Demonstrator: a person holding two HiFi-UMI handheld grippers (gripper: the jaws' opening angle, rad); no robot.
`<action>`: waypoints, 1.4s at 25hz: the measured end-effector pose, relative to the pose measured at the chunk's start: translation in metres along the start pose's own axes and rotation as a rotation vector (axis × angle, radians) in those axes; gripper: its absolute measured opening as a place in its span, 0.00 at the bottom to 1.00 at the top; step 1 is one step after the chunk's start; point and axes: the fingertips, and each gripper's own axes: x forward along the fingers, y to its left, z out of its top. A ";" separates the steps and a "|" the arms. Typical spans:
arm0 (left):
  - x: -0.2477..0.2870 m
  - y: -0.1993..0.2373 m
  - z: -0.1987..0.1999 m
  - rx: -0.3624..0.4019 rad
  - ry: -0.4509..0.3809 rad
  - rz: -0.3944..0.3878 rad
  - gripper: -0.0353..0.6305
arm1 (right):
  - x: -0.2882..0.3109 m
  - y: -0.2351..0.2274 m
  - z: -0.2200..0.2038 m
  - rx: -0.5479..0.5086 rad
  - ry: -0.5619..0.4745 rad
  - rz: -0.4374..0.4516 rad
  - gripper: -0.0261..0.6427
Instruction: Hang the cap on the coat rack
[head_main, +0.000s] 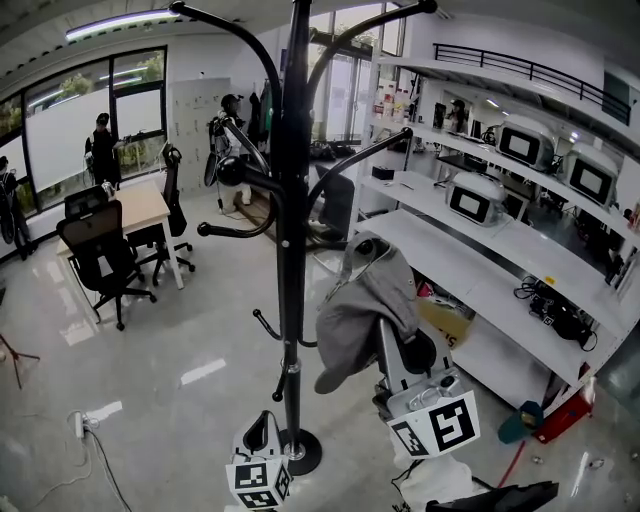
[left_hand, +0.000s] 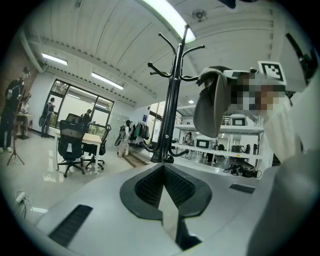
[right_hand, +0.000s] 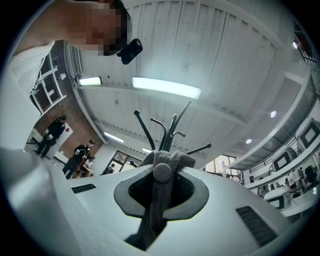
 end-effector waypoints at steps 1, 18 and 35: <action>0.000 0.002 0.000 0.001 0.000 0.006 0.06 | 0.002 -0.001 -0.003 0.008 0.002 0.000 0.09; -0.014 0.033 0.001 -0.005 -0.005 0.092 0.06 | 0.029 0.008 -0.041 0.045 0.042 0.039 0.09; -0.030 0.035 -0.006 -0.007 -0.008 0.129 0.06 | 0.032 0.028 -0.089 0.044 0.111 0.042 0.09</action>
